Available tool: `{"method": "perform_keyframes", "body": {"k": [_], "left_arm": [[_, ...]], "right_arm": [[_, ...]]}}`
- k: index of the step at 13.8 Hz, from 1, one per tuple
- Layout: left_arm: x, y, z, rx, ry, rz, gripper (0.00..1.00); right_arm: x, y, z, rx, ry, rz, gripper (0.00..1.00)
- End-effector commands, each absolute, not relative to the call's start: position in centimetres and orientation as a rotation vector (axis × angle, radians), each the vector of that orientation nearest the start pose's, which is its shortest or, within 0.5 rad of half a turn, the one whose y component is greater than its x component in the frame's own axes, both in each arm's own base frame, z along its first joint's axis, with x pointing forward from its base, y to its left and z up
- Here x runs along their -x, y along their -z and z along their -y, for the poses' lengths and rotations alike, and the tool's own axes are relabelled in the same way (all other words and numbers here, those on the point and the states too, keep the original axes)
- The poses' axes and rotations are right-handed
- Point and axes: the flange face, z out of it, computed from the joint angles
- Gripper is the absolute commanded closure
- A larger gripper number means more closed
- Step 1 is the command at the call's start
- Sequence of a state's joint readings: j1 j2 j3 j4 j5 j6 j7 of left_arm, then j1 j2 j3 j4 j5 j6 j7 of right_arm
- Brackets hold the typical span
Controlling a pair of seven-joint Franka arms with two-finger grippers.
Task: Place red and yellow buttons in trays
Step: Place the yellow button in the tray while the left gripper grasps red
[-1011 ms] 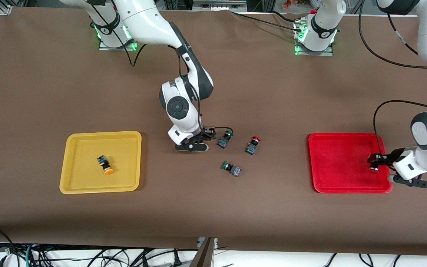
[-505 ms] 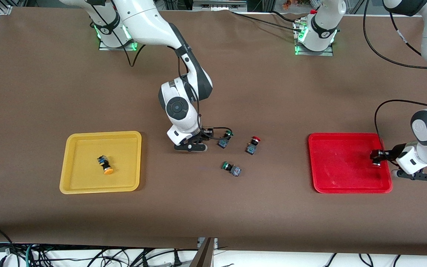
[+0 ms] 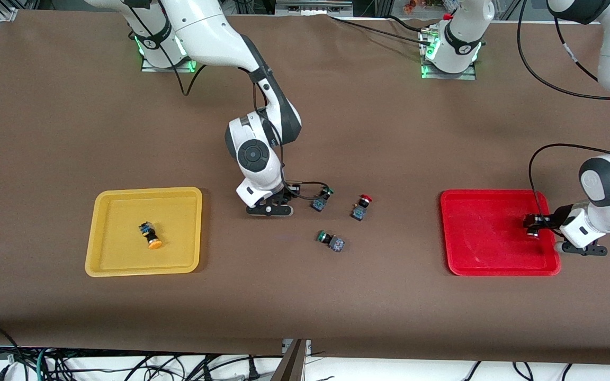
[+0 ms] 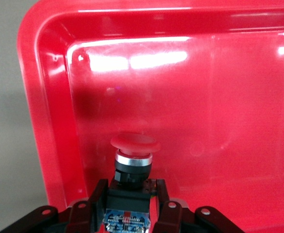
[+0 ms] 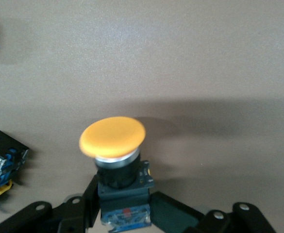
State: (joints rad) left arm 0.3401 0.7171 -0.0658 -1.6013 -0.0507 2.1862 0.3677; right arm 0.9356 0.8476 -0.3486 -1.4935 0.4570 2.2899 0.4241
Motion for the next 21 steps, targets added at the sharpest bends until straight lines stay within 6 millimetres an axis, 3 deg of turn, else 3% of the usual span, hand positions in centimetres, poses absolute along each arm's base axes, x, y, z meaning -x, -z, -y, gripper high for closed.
{"method": "perform_keyframes", "body": {"k": [1, 3, 5, 8, 9, 11, 14, 17, 19, 20, 21], "left_arm": [[-65.0, -19.4, -18.7, 3.275, -0.136, -0.037, 0.71], [-65.0, -19.1, -18.5, 3.289, -0.140, -0.022, 0.60], [-64.9, -19.0, -18.4, 3.292, -0.144, -0.021, 0.46], [-66.0, -20.4, -17.1, 3.287, -0.118, -0.055, 0.06], [-66.4, -21.2, -16.5, 3.287, -0.112, -0.062, 0.00], [-67.7, -24.1, -14.0, 3.285, -0.110, -0.108, 0.00], [-69.3, -27.6, -7.8, 3.261, -0.077, -0.260, 0.00], [-69.9, -28.1, -1.0, 3.258, -0.075, -0.307, 0.00], [-69.7, -28.0, 4.4, 3.238, -0.094, -0.397, 0.00], [-69.4, -27.4, 6.8, 3.233, -0.110, -0.446, 0.00], [-69.1, -27.2, 9.1, 3.228, -0.122, -0.479, 0.00]], "right_arm": [[-56.2, -18.6, -43.5, 3.068, -0.043, 0.012, 0.82], [-56.7, -19.1, -42.9, 3.069, -0.039, 0.031, 0.95], [-57.0, -19.5, -42.6, 3.073, -0.062, 0.033, 0.95], [-58.9, -21.7, -39.6, 3.105, -0.093, 0.084, 0.95], [-59.8, -22.7, -38.0, 3.118, -0.092, 0.135, 0.95], [-61.9, -24.4, -33.8, 3.148, -0.106, 0.289, 0.95], [-65.2, -26.1, -24.9, 3.157, -0.149, 0.588, 0.95], [-67.0, -24.9, -16.7, 3.107, -0.220, 0.684, 0.94], [-67.4, -23.8, -12.9, 3.104, -0.239, 0.638, 0.89], [-67.3, -23.2, -12.4, 3.070, -0.251, 0.599, 0.83], [-67.1, -22.5, -12.3, 3.037, -0.257, 0.560, 0.82]]}}
